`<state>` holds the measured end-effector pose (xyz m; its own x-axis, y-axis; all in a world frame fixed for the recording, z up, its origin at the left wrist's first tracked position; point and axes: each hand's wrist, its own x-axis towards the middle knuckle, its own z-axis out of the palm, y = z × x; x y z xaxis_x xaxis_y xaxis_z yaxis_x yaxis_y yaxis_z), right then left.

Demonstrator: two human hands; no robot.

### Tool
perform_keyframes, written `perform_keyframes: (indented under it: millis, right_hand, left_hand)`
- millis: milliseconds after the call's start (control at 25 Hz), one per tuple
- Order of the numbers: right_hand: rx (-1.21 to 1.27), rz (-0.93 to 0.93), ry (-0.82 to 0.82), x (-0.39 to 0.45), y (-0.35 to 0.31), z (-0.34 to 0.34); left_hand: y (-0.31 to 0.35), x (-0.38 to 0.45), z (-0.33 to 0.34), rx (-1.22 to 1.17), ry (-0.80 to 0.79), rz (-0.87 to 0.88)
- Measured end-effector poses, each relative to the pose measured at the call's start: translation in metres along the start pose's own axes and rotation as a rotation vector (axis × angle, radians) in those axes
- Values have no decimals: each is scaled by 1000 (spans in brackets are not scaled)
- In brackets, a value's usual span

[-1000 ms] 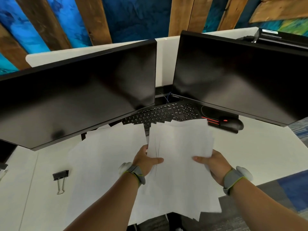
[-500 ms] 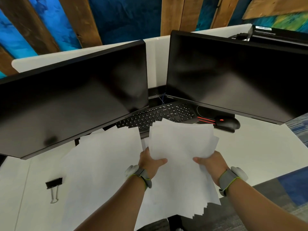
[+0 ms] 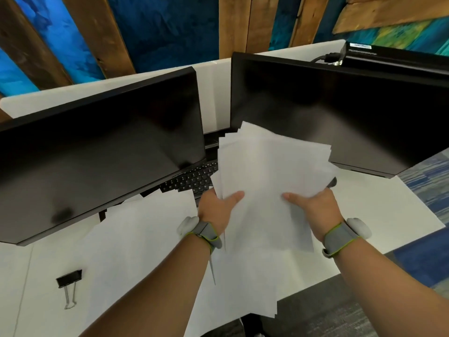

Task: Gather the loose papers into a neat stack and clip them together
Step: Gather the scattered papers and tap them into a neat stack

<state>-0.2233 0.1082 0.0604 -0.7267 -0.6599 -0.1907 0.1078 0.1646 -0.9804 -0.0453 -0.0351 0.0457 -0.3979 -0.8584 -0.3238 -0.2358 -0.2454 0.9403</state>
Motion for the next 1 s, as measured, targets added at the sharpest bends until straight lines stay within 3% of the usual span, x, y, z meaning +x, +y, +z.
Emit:
perform_keyframes:
  millis: [160,320,560,720,1000]
  right_hand:
    - [54,-116,47,-3,-8,16]
    - [6,-35,49,-13,6,12]
    - [84,17,87,-25,6,16]
    - [110,-43,87,-23,-6,24]
    - [201,-100,105,-22,-32,27]
  left_hand:
    - [18,0,0,-107,54,79]
    - [9,-1,-17,100,14,114]
    - [3,-12,-13,-88,4,15]
    - [21,-18,-4,-153,71,97]
    - [52,-20,-5,-136,21,235]
